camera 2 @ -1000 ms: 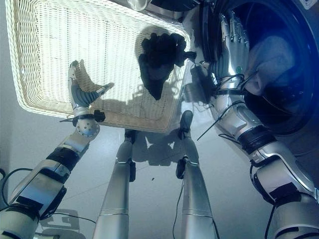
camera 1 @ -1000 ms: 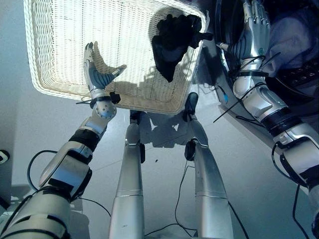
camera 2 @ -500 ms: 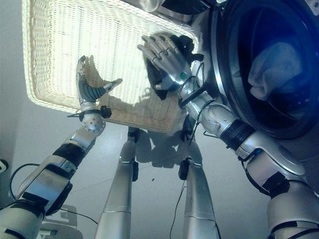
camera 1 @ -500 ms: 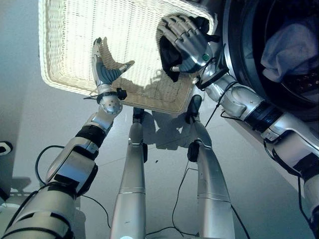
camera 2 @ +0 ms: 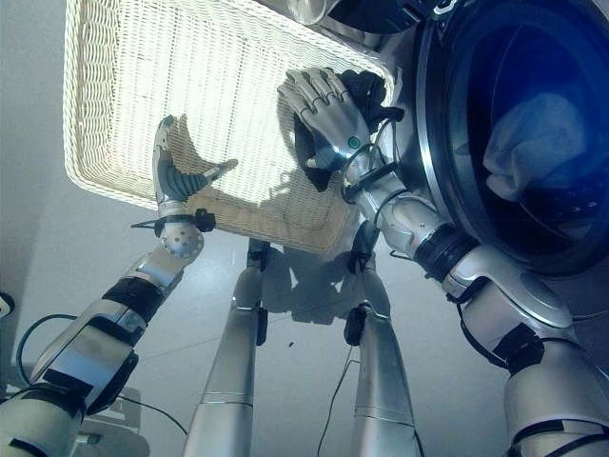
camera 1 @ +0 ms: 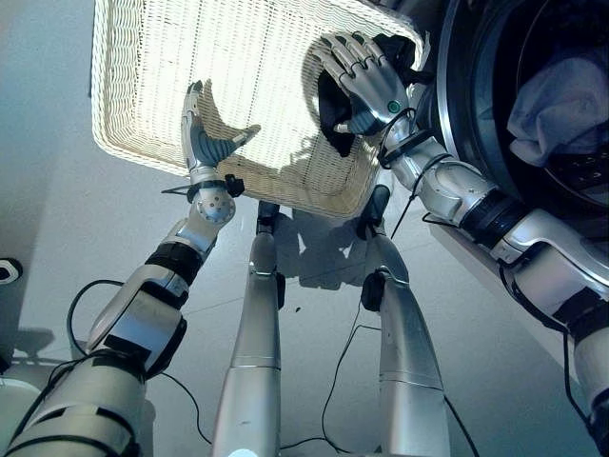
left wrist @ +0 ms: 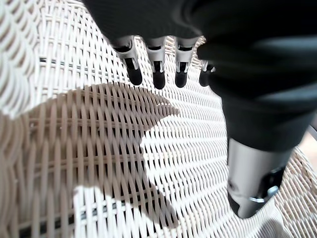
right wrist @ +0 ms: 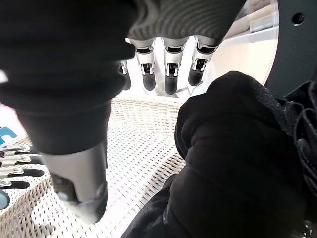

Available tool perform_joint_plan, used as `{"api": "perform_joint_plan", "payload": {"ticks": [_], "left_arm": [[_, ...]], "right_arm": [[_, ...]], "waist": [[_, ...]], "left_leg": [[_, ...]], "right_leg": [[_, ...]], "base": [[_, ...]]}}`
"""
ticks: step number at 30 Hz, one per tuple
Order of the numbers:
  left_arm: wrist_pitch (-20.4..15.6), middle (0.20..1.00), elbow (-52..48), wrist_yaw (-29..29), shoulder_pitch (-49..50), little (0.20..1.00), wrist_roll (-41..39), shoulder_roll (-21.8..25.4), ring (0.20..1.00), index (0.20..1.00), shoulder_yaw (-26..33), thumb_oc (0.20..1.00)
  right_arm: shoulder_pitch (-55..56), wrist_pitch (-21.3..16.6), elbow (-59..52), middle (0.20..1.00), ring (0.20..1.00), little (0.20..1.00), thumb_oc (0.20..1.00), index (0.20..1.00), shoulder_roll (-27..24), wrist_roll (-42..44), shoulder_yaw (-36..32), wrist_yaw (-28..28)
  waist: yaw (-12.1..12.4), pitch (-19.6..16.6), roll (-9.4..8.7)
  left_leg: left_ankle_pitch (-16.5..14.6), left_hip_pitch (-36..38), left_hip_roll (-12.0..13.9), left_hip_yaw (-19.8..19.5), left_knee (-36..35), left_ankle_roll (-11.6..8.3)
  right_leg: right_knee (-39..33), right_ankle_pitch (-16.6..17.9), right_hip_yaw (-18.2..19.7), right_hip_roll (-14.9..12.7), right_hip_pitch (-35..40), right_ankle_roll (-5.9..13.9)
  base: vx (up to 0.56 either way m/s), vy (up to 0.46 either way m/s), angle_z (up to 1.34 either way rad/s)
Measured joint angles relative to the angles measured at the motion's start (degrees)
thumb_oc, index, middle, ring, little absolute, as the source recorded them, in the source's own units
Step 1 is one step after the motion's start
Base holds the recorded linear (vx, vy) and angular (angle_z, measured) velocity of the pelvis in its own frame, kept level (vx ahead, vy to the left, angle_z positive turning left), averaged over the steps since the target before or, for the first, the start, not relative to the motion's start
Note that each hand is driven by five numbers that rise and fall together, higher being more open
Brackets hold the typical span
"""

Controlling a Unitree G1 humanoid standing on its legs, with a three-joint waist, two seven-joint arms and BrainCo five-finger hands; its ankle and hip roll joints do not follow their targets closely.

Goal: Put the clothes into the washing machine.

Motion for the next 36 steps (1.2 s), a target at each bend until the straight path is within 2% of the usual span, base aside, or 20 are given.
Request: {"api": "perform_joint_plan", "payload": {"ticks": [7, 12, 20, 29, 30, 31, 32, 36], "left_arm": [[0.2, 1.0, 0.0, 0.1, -0.1, 1.0, 0.0, -0.4, 1.0, 1.0, -0.9, 1.0], [0.4, 1.0, 0.1, 0.0, -1.0, 1.0, -0.1, -0.8, 1.0, 1.0, -1.9, 1.0], [0.6, 1.0, 0.2, -0.1, -2.1, 1.0, -0.2, -1.0, 1.0, 1.0, -2.9, 1.0], [0.8, 1.0, 0.6, -0.1, -2.6, 1.0, -0.3, -1.5, 1.0, 1.0, -4.0, 1.0], [0.8, 1.0, 0.7, -0.1, -2.6, 1.0, -0.3, -1.6, 1.0, 1.0, -4.0, 1.0], [0.8, 1.0, 0.7, -0.1, -2.5, 1.0, -0.3, -1.7, 1.0, 1.0, -4.0, 1.0], [0.8, 1.0, 0.7, -0.1, -2.4, 1.0, -0.3, -1.8, 1.0, 1.0, -4.0, 1.0], [0.8, 1.0, 0.7, -0.1, -2.4, 1.0, -0.3, -2.2, 1.0, 1.0, -4.0, 1.0]], "right_arm": [[-0.1, 4.2, 2.9, 1.0, 1.0, 1.0, 1.0, 1.0, 0.4, 0.1, 0.0, 0.4], [-1.5, 8.5, 9.3, 1.0, 1.0, 1.0, 1.0, 1.0, 2.3, 0.9, 0.6, 4.5], [-4.8, 11.2, 13.8, 1.0, 1.0, 1.0, 1.0, 1.0, 4.0, 1.7, 1.2, 11.5], [-5.9, 12.1, 17.0, 1.0, 1.0, 1.0, 1.0, 1.0, 4.5, 1.7, 1.6, 13.8], [-5.9, 12.1, 17.1, 0.912, 0.912, 0.912, 0.912, 0.912, 4.6, 1.7, 1.6, 13.8], [-5.9, 12.1, 17.2, 0.482, 0.482, 0.482, 0.482, 0.482, 4.6, 1.7, 1.6, 13.8], [-5.9, 12.1, 17.3, 0.2, 0.2, 0.2, 0.2, 0.2, 4.7, 1.7, 1.6, 13.7], [-6.0, 12.0, 17.8, 0.2, 0.2, 0.2, 0.2, 0.2, 5.0, 1.6, 1.6, 13.4]], "waist": [[0.1, 0.0, 0.0], [0.3, 0.0, 0.02], [0.9, -0.1, 0.15], [1.7, -0.1, 0.25], [1.7, -0.2, 0.32], [1.7, -0.2, 0.42], [1.7, -0.2, 0.46], [1.7, -0.2, 0.47]], "left_leg": [[0.2, 0.0, -0.1, 0.0, 0.1, -0.02], [0.3, 0.0, -0.1, 0.0, 0.0, -0.04], [0.5, 0.0, -0.1, -0.1, 0.0, -0.14], [0.9, 0.1, -0.3, -0.2, -0.2, -0.18], [0.9, 0.1, -0.4, -0.3, -0.2, -0.18], [1.0, 0.2, -0.5, -0.3, -0.2, -0.11], [1.0, 0.2, -0.6, -0.3, -0.2, -0.08], [1.2, 0.1, -0.7, -0.3, -0.4, 0.03]], "right_leg": [[0.2, 0.0, 0.0, -0.1, 0.0, 0.04], [0.2, 0.0, 0.0, -0.1, -0.1, 0.04], [0.5, 0.0, -0.1, -0.2, -0.1, 0.03], [1.2, -0.1, -0.5, -0.6, -0.1, -0.05], [1.3, -0.1, -0.5, -0.7, -0.1, -0.05], [1.3, -0.1, -0.5, -0.8, -0.2, -0.04], [1.3, -0.1, -0.5, -0.9, -0.2, -0.04], [1.2, -0.1, -0.5, -1.1, -0.2, -0.04]], "base": [[0.0, 0.0, 0.0], [0.0, 0.0, 0.0], [0.0, 0.0, 0.0], [0.01, 0.004, 0.02], [0.0, 0.012, 0.04], [0.0, 0.0, 0.0], [0.0, 0.0, 0.0], [0.0, 0.0, 0.0]]}}
